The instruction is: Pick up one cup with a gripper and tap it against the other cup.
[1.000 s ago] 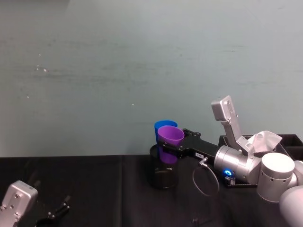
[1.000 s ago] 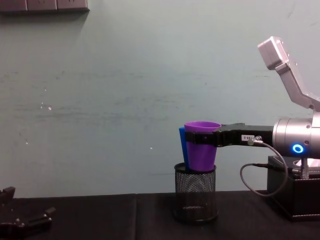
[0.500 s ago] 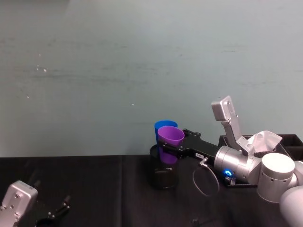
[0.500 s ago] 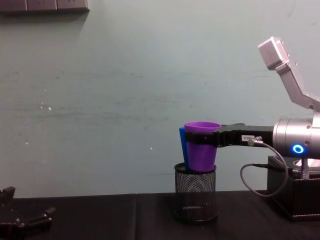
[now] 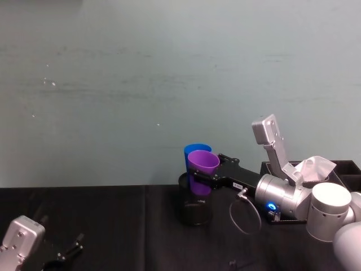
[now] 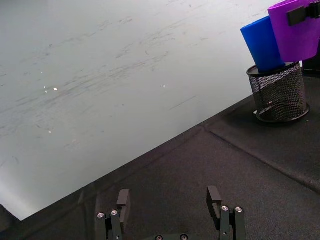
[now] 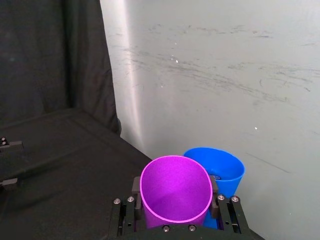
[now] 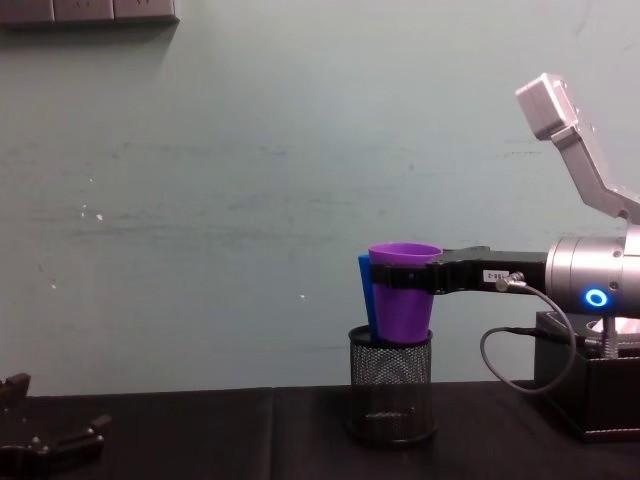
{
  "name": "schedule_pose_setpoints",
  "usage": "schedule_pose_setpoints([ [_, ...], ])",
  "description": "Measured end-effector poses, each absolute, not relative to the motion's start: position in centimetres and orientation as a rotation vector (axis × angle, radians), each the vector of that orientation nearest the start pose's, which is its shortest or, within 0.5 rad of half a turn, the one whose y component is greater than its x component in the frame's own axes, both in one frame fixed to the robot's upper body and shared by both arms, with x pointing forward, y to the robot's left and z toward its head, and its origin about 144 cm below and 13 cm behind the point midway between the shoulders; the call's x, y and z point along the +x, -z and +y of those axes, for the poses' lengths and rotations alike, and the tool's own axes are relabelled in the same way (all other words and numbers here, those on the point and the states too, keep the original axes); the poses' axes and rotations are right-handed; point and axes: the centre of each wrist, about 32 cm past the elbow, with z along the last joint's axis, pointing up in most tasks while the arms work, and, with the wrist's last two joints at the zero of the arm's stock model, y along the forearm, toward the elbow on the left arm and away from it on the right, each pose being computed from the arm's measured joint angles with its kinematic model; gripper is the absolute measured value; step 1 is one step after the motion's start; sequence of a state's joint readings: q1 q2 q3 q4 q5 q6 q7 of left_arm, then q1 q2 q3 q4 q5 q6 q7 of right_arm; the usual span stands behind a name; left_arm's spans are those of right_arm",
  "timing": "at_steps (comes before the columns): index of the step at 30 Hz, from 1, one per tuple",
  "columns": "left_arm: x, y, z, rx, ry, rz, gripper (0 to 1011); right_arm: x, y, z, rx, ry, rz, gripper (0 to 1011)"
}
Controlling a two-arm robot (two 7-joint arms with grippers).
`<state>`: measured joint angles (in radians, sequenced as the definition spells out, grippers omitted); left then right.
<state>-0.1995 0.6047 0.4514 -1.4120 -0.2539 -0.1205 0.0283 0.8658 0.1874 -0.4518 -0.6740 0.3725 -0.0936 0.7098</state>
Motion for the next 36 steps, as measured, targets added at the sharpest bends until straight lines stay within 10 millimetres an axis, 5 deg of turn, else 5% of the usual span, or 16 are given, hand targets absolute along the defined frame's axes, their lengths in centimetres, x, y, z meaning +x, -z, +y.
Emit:
schedule_pose_setpoints([
  [36, 48.86, -113.98, 30.97, 0.305, -1.248, -0.285, 1000, 66.84, -122.3, -24.22, -0.082, 0.729, -0.033, 734],
])
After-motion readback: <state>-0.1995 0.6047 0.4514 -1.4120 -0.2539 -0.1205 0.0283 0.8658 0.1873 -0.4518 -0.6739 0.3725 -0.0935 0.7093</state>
